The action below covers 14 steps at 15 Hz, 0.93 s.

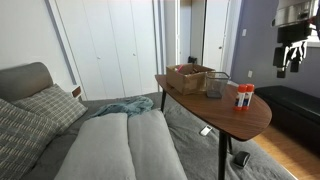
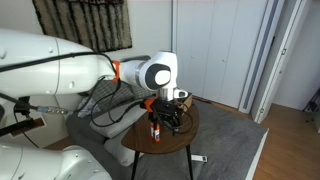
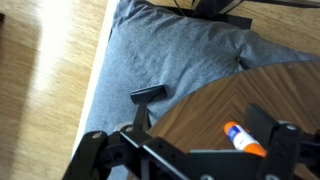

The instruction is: Put the two orange bottles in the bin

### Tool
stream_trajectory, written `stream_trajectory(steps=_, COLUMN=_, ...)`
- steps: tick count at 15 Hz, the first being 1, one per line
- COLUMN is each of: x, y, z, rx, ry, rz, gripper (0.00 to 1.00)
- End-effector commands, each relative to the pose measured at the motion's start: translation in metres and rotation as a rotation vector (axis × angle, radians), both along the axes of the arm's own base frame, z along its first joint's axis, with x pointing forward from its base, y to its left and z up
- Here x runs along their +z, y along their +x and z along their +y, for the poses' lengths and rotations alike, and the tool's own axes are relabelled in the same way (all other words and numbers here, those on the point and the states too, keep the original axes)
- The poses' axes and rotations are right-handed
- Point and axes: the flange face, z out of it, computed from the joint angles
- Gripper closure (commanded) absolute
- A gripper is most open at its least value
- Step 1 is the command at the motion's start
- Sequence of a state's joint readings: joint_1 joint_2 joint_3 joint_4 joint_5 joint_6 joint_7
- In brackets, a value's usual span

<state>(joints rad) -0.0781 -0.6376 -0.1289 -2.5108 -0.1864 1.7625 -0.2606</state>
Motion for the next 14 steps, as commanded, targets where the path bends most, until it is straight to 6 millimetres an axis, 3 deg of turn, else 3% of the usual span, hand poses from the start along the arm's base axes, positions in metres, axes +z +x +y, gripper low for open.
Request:
stream_trajectory(steps=1, x=0.027, y=-0.022, z=0.059, rx=0.050, ry=0.077, rz=-0.095, gripper=0.00)
stream_trajectory(steps=2, x=0.029, y=-0.022, z=0.073, rx=0.063, ry=0.097, rz=-0.118, gripper=0.00)
stream_trajectory(steps=3, x=0.027, y=-0.008, z=0.053, rx=0.057, ry=0.056, rz=-0.078, gripper=0.00)
stream_trajectory(steps=5, x=0.033, y=-0.014, z=0.071, rx=0.075, ry=0.071, rz=-0.102, gripper=0.00)
stream_trajectory(steps=9, x=0.030, y=-0.017, z=0.071, rx=0.075, ry=0.074, rz=-0.101, gripper=0.00)
stream_trajectory(steps=14, x=0.017, y=0.003, z=0.083, rx=-0.092, ry=0.106, rz=-0.195, gripper=0.00)
